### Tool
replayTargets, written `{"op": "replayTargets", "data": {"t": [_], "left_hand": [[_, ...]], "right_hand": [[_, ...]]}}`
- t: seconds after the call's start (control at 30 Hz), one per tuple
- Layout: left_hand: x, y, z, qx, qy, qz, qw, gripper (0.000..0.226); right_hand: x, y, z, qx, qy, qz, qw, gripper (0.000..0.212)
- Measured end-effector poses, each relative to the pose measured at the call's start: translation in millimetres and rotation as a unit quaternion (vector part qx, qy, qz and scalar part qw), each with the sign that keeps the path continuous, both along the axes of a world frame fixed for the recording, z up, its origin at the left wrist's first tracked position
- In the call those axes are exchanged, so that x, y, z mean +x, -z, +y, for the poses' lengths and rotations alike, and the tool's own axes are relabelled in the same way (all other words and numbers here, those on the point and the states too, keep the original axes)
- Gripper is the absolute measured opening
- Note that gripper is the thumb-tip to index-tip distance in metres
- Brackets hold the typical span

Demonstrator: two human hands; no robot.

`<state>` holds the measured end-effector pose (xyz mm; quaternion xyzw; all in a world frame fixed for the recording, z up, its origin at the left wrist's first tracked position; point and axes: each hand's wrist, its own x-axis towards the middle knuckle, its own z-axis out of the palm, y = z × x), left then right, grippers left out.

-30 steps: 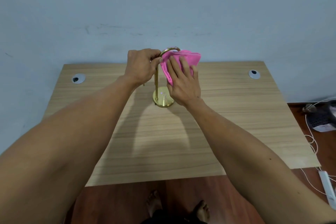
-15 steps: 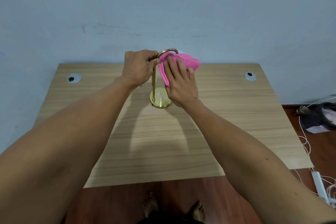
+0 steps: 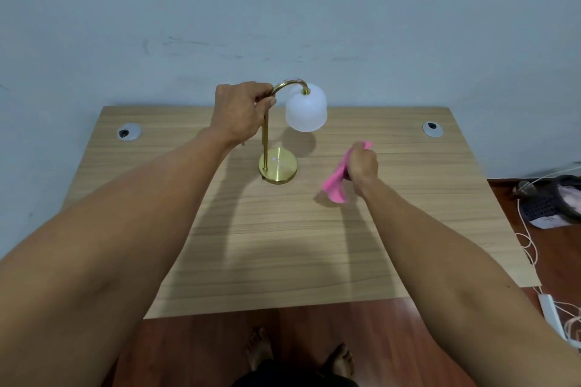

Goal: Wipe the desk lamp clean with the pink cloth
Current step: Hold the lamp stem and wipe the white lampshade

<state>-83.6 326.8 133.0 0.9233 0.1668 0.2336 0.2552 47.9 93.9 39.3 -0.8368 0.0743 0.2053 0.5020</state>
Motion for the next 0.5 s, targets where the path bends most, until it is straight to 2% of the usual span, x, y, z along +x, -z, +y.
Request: {"op": "replayTargets", "data": {"t": [0.07, 0.17, 0.23, 0.33, 0.43, 0.5], "left_hand": [[0, -1, 0, -0.003, -0.001, 0.0, 1.0, 0.027], [-1, -2, -1, -0.005, -0.004, 0.004, 1.0, 0.026], [-1, -2, -2, -0.007, -0.007, 0.004, 1.0, 0.026], [-1, -2, -2, -0.002, -0.009, 0.004, 1.0, 0.026], [1, -1, -2, 0.031, -0.007, 0.012, 0.999, 0.026], [2, -1, -2, 0.044, -0.009, 0.019, 0.999, 0.026]], "right_hand": [[6, -18, 6, 0.113, 0.096, 0.059, 0.987, 0.037], [-2, -53, 29, 0.218, 0.092, -0.009, 0.972, 0.04], [-19, -75, 54, 0.24, 0.019, -0.099, 0.965, 0.043], [-41, -67, 87, 0.23, -0.123, -0.228, 0.938, 0.051], [-51, -56, 103, 0.186, -0.057, -0.188, 0.963, 0.069], [-48, -54, 104, 0.246, -0.004, -0.168, 0.955, 0.066]]}}
